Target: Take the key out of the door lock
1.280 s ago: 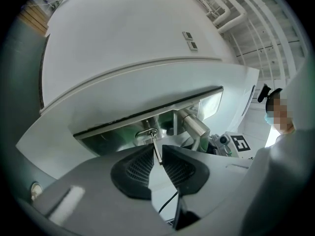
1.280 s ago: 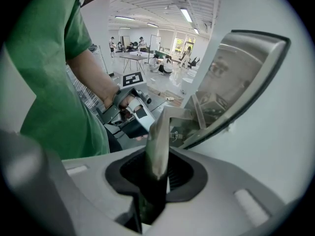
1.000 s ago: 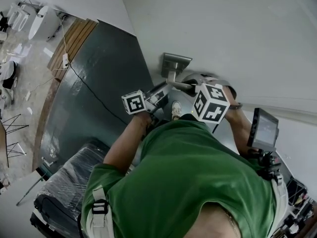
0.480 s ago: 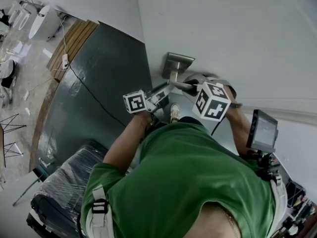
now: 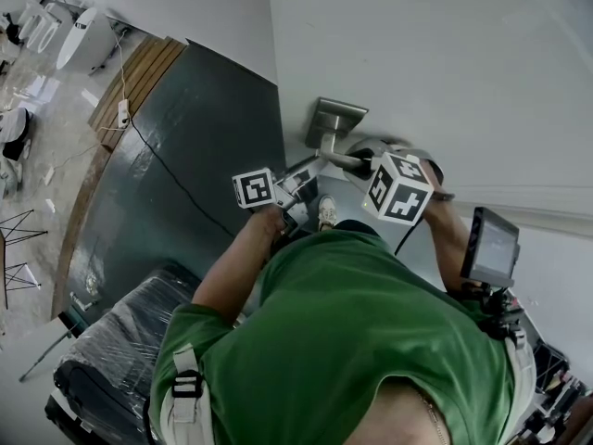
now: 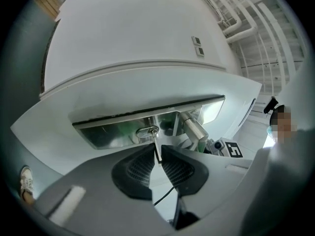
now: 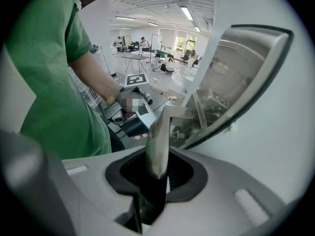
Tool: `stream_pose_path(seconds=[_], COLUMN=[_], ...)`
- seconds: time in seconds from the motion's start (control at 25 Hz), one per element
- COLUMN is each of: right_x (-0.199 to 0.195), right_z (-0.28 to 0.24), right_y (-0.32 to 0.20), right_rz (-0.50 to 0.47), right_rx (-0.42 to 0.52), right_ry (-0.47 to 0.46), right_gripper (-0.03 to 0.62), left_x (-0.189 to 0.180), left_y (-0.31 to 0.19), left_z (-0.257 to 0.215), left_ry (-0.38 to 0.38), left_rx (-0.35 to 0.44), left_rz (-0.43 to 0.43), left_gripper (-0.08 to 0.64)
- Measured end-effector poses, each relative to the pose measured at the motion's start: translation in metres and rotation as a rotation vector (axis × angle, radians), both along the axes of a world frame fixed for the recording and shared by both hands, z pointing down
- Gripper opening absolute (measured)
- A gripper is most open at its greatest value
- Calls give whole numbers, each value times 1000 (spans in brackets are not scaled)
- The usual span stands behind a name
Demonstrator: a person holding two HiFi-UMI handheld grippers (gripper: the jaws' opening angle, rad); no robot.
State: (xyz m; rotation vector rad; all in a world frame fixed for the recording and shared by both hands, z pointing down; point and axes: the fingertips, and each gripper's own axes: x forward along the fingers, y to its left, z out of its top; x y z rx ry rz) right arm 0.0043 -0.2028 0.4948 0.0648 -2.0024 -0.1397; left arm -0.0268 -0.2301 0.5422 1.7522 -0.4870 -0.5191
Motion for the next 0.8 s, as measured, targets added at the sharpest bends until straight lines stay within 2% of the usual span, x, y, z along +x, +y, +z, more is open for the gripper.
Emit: stream_pose_path(seconds=[0.16,0.28,0.48,0.6,0.72,0.8], right_x=[1,1,2,4,5,5], right_z=[1,1,2,3,2,2], right_y=[-1,-2,-4,-5,-6,-6], right_rz=[1,5,10,12,14,13], right_rx=[6,14,21,19,14,13], right_ry=[6,8,12,13,13,15], right_gripper=[86,86,86,86,86,86], left_x=[1,0,2,3,4,5], left_y=[-3,-5,-11,-12,-12,-12], left_z=[-2,0,-1,-1,1,-1], left_ry=[-21,-12,83,101,80,46], left_rx=[41,18,-43,-53,-61,-33], left_rz=[9,-3,-35,-39,-31,-14], left_gripper=[55,61,43,37,36,38])
